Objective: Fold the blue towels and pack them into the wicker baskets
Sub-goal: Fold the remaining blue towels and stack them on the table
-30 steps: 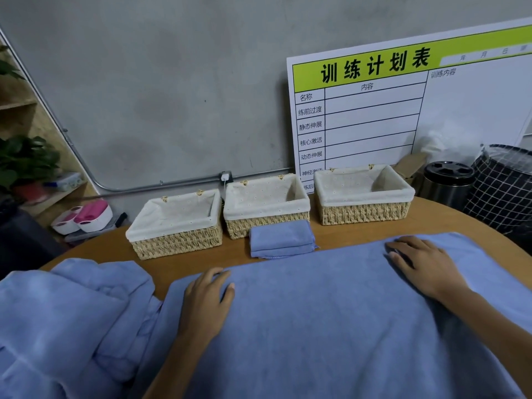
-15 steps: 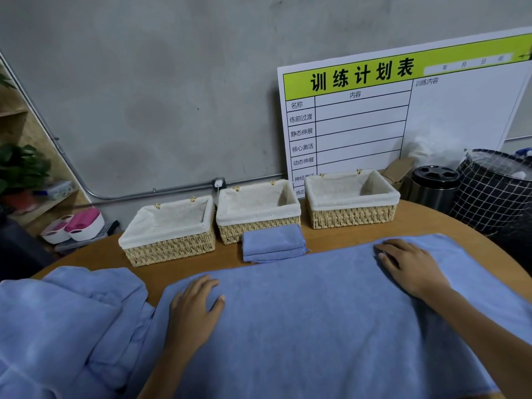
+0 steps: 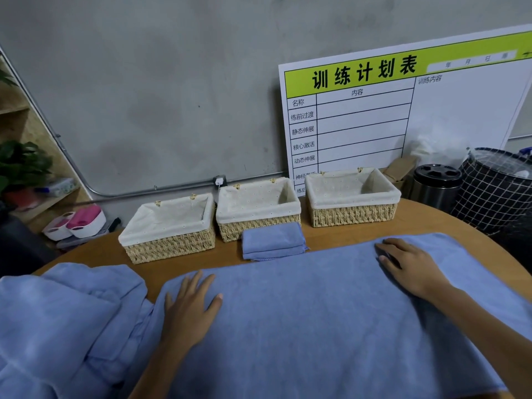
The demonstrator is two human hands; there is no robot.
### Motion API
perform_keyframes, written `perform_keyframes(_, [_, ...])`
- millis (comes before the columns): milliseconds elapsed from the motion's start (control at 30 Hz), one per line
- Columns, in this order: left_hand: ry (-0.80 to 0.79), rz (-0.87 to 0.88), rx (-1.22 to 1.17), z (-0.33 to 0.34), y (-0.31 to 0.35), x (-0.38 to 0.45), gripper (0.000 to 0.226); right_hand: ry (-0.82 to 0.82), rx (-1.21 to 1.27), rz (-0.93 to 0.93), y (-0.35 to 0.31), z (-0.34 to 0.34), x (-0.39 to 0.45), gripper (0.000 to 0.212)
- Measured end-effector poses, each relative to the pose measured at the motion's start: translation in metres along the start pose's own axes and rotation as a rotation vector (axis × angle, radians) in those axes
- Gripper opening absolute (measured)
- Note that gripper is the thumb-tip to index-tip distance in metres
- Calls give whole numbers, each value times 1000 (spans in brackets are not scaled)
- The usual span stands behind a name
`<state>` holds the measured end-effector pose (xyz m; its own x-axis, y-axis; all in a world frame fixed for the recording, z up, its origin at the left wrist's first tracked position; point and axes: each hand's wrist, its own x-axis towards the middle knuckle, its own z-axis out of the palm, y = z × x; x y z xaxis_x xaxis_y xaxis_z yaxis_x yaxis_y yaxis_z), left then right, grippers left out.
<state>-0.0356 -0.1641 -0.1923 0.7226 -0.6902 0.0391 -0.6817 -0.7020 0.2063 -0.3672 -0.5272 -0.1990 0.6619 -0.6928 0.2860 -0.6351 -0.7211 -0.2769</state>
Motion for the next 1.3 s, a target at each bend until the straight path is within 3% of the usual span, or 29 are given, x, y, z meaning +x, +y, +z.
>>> perform_keyframes(300, [-58, -64, 59, 0, 3, 7, 60, 59, -95, 30, -9, -3, -7, 32])
perform_keyframes(400, [143, 3, 4, -1, 6, 2, 53, 146, -163, 36, -12, -4, -10, 22])
perform_keyframes(533, [231, 36, -71, 3, 7, -4, 40, 46, -107, 32, -14, -5, -8, 30])
perform_keyframes(633, [427, 170, -67, -3, 10, -12, 33, 18, -106, 33, -18, -6, -12, 35])
perform_keyframes(767, [405, 226, -39, -4, 6, -19, 32, 138, -117, 39, -20, -11, -25, 22])
perform_keyframes(933, [398, 219, 55, -8, 10, -18, 30, 50, -127, 69, -3, -30, -36, 26])
perform_keyframes(1033, [354, 284, -90, -6, 58, -18, 23, -25, -65, 46, 9, -25, -42, 36])
perform_keyframes(1133, [235, 511, -289, -1, 142, -21, 30, -52, -8, 45, 9, -17, -44, 52])
perform_keyframes(1300, [37, 714, -283, 9, 280, -16, 36, 109, 249, 41, 15, -14, -37, 25])
